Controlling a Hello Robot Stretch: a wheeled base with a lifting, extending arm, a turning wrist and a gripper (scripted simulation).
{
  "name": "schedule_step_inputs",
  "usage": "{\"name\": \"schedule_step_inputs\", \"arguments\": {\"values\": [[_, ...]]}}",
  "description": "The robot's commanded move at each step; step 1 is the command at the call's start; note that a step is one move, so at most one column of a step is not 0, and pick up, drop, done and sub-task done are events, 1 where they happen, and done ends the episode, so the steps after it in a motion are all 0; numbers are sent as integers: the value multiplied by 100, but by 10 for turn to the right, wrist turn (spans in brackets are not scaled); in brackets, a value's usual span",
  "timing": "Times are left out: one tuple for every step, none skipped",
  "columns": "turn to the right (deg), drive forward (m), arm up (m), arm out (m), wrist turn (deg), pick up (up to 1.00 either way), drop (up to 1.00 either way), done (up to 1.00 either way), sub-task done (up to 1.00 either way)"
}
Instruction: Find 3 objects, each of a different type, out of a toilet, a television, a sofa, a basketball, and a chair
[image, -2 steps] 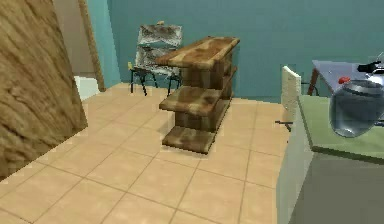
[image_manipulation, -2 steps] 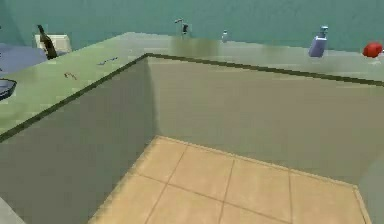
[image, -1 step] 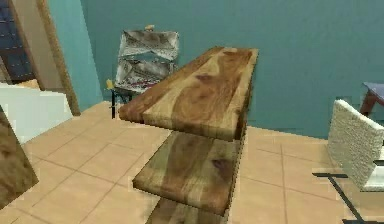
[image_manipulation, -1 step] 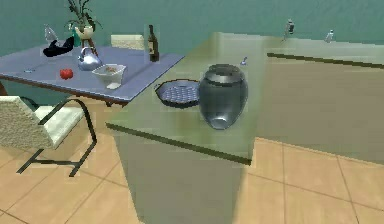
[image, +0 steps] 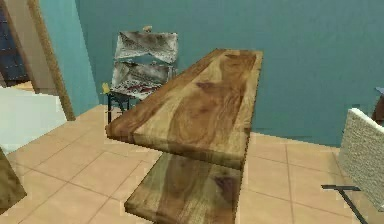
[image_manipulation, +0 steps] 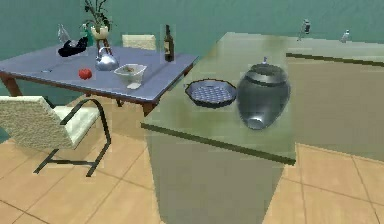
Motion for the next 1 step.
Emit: {"name": "schedule_step_inputs", "arguments": {"values": [[450, 0, 0, 0, 0, 0, 0, 0, 0]]}}
